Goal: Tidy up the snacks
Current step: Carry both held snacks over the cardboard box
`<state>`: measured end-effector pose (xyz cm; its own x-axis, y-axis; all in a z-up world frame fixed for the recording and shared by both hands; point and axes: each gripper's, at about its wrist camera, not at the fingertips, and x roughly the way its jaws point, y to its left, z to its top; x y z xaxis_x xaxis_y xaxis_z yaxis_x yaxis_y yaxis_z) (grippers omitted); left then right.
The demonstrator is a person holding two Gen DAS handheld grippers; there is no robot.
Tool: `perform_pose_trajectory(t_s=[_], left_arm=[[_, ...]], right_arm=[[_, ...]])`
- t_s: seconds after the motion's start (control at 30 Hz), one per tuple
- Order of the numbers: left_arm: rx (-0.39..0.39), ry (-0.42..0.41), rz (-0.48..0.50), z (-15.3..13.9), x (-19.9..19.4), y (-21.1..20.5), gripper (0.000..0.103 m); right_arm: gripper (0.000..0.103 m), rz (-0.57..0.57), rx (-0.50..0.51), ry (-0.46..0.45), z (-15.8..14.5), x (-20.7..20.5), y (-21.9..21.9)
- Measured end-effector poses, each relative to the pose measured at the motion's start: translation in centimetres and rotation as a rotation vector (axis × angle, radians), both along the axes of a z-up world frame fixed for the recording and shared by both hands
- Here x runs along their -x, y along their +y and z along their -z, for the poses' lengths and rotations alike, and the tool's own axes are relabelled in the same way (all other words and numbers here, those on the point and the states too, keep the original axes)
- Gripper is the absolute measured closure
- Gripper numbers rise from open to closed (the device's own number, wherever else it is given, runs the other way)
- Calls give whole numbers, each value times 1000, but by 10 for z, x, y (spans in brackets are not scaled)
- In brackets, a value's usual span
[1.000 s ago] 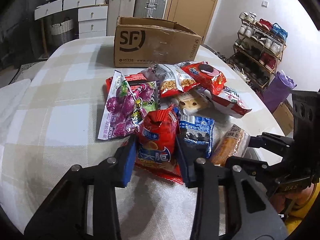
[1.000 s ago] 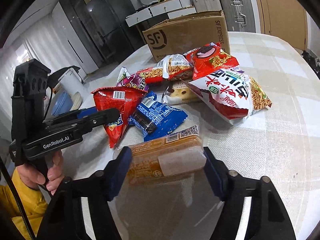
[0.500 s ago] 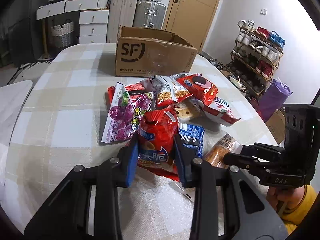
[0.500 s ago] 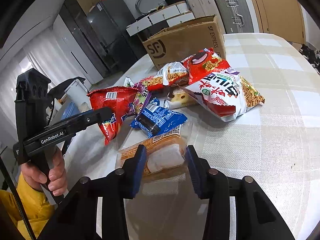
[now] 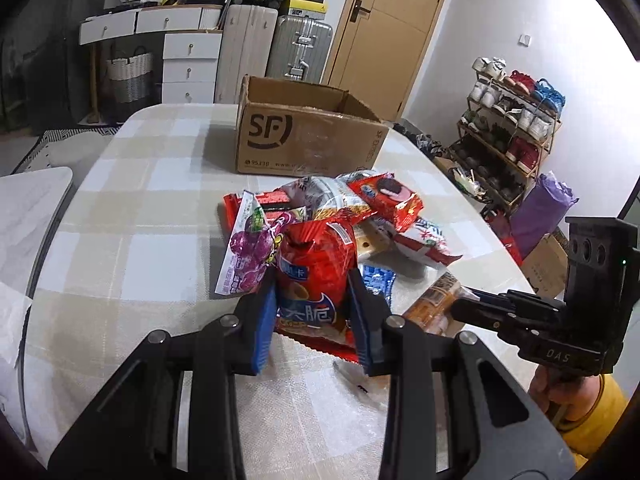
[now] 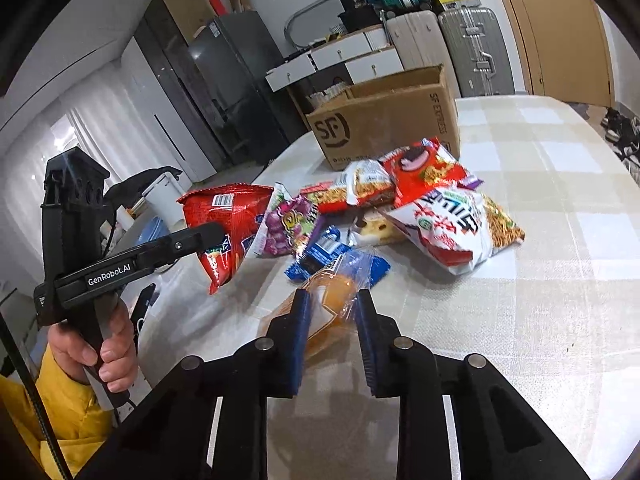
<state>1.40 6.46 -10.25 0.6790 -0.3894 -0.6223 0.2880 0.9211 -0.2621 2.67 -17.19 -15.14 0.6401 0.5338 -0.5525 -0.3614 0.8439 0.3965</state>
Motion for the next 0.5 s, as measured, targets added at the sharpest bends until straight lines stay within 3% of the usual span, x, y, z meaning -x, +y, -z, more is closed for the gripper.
perform_pose_trajectory(t_s=[0.37,0.5], left_arm=[[18,-26,-12,-13,15,13,73],[31,-28,-22,-17,17,20,73]], right_arm=[[83,-74,41,-30,-10,7,26],[85,-44,27,-35,-14,4,23]])
